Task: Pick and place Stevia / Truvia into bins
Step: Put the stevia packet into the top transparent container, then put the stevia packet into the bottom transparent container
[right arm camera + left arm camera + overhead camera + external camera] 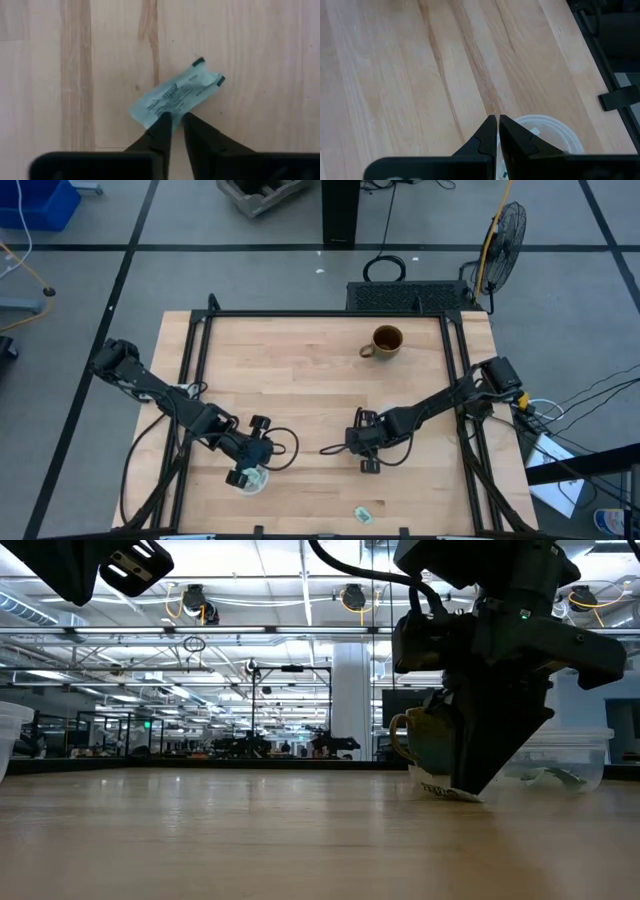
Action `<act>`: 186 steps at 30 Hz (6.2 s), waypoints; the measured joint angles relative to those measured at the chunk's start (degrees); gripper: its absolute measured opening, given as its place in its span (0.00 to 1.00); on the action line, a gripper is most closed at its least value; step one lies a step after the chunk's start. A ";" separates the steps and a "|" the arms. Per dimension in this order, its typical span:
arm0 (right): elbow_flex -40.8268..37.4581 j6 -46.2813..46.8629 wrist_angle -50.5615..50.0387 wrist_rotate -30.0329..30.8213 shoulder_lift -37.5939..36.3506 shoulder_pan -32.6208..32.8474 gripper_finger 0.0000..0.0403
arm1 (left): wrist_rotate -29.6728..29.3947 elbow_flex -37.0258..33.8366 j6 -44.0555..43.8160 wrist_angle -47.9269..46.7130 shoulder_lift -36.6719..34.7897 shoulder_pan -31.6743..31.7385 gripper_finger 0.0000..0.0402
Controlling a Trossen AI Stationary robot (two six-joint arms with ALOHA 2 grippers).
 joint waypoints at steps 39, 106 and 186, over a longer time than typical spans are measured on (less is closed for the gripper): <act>-4.93 13.59 -35.58 11.01 -22.00 0.41 0.08 | -2.89 0.00 1.49 2.01 0.00 0.00 0.06; -2.60 -7.69 32.47 0.56 7.55 23.44 0.00 | -2.89 0.00 9.46 2.45 0.00 3.19 0.06; -30.64 -11.94 28.24 36.57 -40.87 0.48 0.00 | -4.89 -0.04 29.68 44.00 32.04 18.21 0.31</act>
